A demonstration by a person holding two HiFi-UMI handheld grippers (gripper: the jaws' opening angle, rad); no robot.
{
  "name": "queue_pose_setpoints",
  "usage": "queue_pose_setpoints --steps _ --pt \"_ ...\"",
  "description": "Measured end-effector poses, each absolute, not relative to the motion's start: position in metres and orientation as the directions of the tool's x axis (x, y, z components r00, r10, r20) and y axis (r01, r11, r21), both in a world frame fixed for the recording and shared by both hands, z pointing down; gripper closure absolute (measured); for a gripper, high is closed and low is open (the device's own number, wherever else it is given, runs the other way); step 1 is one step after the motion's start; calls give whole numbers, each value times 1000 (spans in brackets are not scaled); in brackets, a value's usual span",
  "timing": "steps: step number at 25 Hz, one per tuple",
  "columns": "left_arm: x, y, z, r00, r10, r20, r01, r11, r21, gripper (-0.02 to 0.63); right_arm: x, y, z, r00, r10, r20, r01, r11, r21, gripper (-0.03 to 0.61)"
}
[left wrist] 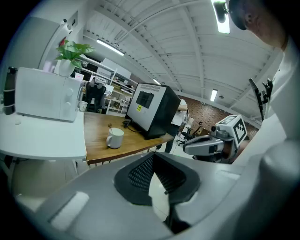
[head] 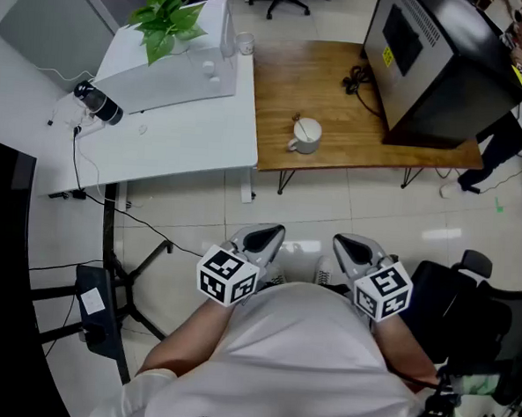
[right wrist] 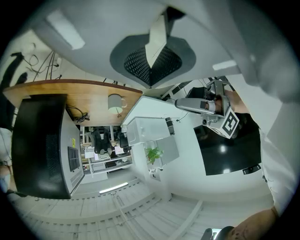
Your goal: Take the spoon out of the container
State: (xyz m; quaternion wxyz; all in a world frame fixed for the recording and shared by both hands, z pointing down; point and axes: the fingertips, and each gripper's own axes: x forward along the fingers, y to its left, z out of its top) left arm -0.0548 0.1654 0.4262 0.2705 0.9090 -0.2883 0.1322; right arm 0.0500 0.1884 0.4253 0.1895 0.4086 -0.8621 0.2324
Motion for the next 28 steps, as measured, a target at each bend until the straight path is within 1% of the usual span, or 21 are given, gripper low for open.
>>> queue_pose_setpoints --steps 9,15,22,28 --pt "-81 159 432 806 -454 379 -588 -686 428 609 16 187 428 -602 -605 521 -781 581 -227 571" --pt "-82 149 433 810 -460 363 -584 -682 440 609 18 173 423 -589 -614 525 -788 581 -205 571" --pt "-77 124 436 793 -482 372 -607 -667 431 609 17 142 426 -628 -591 507 -756 617 -217 572" --pt "-60 76 440 760 -519 390 -649 -638 416 609 36 89 430 -667 -560 491 -719 656 -229 571"
